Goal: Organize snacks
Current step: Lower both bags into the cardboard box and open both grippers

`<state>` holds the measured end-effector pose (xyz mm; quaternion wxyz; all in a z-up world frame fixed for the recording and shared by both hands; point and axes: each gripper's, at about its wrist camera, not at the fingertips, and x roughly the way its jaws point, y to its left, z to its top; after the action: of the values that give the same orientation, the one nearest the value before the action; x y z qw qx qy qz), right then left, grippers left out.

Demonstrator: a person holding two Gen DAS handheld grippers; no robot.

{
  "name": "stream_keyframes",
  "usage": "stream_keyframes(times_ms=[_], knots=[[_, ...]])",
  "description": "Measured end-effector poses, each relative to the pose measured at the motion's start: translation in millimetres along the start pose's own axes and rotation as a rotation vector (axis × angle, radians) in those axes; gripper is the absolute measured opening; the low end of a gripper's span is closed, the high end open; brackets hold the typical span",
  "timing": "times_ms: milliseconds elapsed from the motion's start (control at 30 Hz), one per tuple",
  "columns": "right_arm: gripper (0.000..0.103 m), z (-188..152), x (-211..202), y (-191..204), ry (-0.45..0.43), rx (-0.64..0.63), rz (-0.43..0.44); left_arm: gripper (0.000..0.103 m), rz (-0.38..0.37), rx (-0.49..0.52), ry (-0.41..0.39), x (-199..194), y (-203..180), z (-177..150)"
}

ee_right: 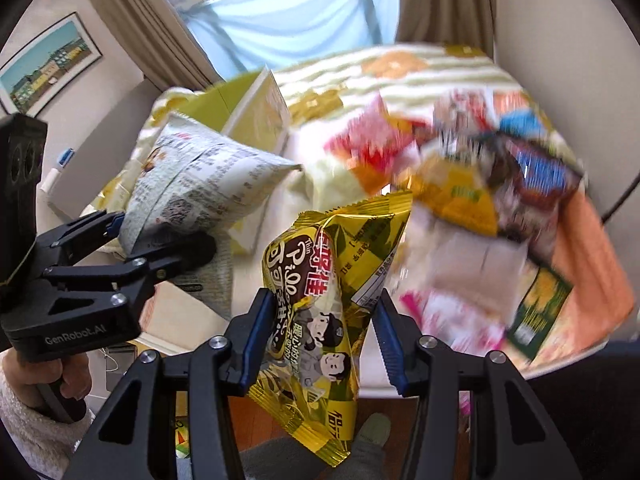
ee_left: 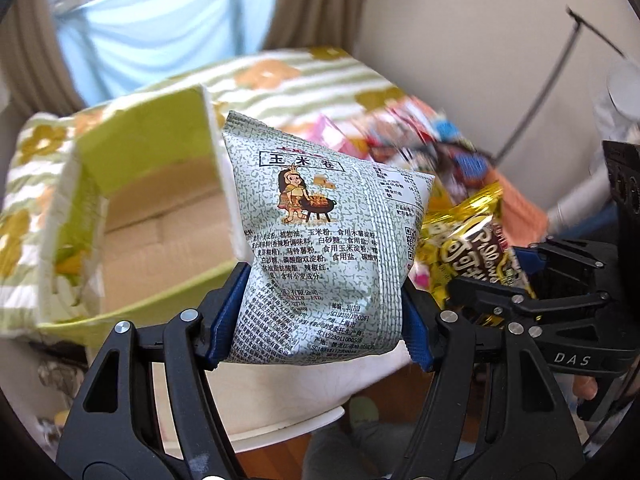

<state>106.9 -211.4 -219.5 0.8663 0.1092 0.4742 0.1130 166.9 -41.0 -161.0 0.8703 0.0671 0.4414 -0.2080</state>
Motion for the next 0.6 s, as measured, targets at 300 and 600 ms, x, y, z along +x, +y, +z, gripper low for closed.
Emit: stream_keyframes(times_ms=[300,600], knots=[[0.046,77.3,-24.0,40.6,-0.091,-0.190,0.038,0.065,0.145,-0.192,-0.079,-41.6,76.1,26.0],[0.046,122.3,25.9,102.9,-0.072,-0.227,0.076,0.065,0.205,-0.289,-0.001,-15.9,180.3,29.4]])
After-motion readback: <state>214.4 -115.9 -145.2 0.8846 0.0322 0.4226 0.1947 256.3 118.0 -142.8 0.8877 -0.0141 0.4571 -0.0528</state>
